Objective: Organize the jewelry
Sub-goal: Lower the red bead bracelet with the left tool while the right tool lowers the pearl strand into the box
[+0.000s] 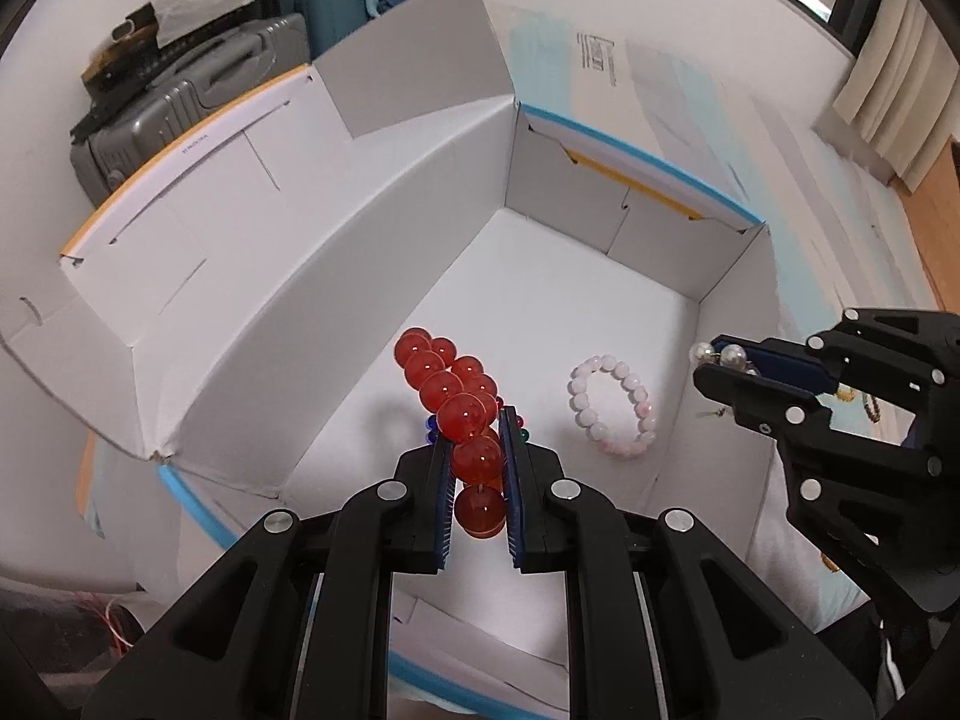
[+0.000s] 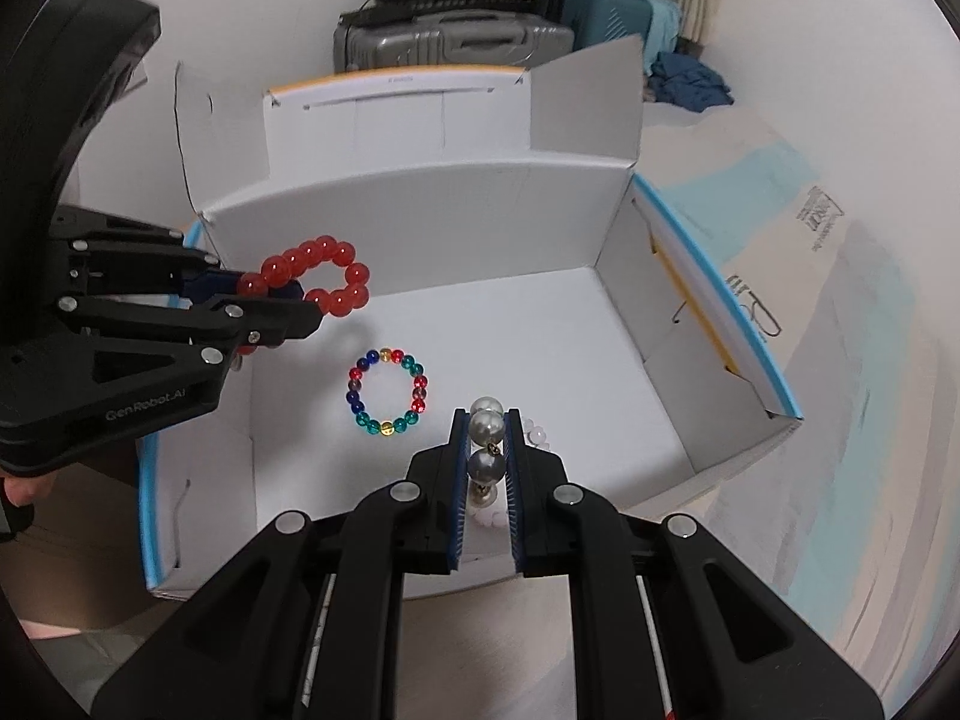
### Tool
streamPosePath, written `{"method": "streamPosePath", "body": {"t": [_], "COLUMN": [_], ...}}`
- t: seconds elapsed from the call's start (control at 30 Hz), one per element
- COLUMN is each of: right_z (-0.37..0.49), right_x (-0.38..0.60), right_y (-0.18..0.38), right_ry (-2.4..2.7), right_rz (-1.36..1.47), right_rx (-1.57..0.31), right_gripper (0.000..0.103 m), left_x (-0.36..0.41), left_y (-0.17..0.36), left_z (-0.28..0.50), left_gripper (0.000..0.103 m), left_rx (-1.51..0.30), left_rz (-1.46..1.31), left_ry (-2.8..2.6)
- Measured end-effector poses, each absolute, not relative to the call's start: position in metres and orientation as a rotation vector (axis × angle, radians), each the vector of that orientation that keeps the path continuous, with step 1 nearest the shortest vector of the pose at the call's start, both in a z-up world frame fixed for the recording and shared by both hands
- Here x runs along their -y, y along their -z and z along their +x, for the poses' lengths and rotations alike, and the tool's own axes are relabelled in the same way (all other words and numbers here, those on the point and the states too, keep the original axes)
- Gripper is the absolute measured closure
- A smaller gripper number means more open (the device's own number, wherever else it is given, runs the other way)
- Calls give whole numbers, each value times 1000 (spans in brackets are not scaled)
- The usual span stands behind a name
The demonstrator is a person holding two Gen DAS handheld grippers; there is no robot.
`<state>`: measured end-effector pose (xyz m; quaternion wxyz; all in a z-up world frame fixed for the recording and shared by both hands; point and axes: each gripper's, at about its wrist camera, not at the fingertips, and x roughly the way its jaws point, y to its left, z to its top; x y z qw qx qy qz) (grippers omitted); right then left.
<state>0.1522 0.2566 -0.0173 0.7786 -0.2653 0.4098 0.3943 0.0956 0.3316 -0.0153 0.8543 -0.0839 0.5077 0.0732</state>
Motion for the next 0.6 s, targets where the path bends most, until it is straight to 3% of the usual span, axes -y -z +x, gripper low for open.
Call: {"method": "streamPosePath", "body": {"t": [0.6], "right_z": [182], "right_x": [-286], "right_y": [81], "right_ry": [-900], "right_rz": [-751], "right_rx": [-1083], "right_gripper": [93], "left_x": [-341], "left_y": [68], "left_z": [132], "left_gripper": [90], "left_rx": [-1278], "left_rz": [-134], "left_ry": [-102]}}
